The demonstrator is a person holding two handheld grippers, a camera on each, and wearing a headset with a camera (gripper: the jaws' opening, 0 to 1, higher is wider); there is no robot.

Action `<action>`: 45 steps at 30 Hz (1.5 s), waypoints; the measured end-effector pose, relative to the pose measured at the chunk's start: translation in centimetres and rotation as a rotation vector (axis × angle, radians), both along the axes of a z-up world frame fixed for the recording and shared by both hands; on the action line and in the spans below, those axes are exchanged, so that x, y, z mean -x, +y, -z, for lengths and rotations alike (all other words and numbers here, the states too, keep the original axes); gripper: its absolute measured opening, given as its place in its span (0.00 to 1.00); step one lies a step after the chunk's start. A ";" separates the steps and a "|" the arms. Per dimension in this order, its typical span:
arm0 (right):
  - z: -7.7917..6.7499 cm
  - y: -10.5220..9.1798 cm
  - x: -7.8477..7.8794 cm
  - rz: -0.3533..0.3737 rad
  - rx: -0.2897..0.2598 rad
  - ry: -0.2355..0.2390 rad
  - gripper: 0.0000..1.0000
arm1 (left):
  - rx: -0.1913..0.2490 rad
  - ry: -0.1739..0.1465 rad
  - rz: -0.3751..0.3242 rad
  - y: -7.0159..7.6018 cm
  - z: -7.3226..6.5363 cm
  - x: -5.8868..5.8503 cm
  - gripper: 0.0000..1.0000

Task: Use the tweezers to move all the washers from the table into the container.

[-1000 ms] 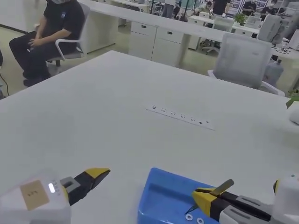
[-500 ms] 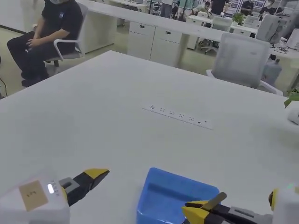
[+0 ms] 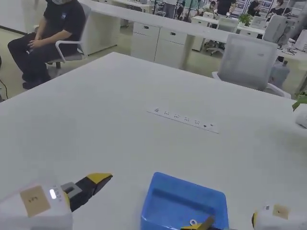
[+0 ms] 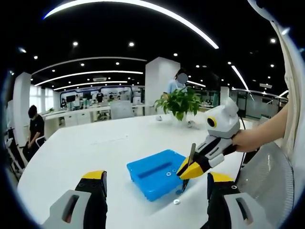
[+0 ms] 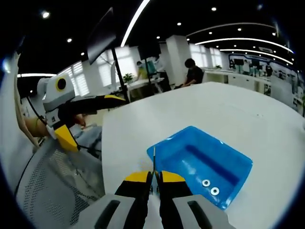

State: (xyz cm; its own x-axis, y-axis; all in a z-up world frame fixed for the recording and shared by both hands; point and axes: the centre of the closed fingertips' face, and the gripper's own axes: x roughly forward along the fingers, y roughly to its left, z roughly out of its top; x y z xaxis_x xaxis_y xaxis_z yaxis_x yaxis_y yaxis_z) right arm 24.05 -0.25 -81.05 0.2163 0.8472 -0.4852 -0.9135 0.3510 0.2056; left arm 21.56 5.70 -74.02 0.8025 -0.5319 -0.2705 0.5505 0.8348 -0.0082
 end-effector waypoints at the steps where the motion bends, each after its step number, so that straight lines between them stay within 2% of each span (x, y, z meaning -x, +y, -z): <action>1: 0.0 0.0 0.0 -0.001 0.000 -0.001 0.04 | 0.000 -0.001 0.000 0.0 0.0 0.0 0.88; 4: 0.3 0.1 -0.1 -0.004 0.009 -0.009 0.04 | 0.003 0.000 0.000 0.0 0.0 0.0 0.88; 6: 0.8 0.1 -0.2 -0.015 0.044 -0.032 0.04 | 0.000 0.001 0.001 0.0 0.0 0.0 0.88; 16: 1.1 0.3 -0.3 -0.023 0.053 -0.047 0.04 | -0.003 -0.002 -0.005 0.1 0.0 0.0 0.88; 21: 1.5 0.5 0.0 -0.057 0.097 -0.111 0.04 | -0.003 0.000 -0.004 0.1 0.0 0.0 0.88; 25: 1.9 0.4 0.0 -0.060 0.104 -0.110 0.04 | -0.005 0.001 -0.003 0.0 0.1 0.0 0.88; 31: 2.1 0.6 0.0 -0.074 0.111 -0.133 0.04 | -0.007 0.004 0.001 0.0 0.1 0.0 0.88; 39: 2.1 0.4 0.2 -0.079 0.120 -0.139 0.03 | -0.012 0.009 0.005 -0.1 0.3 0.0 0.88; 45: 1.7 0.3 0.5 -0.048 0.073 -0.086 0.03 | -0.013 0.013 0.010 -0.1 0.3 0.1 0.87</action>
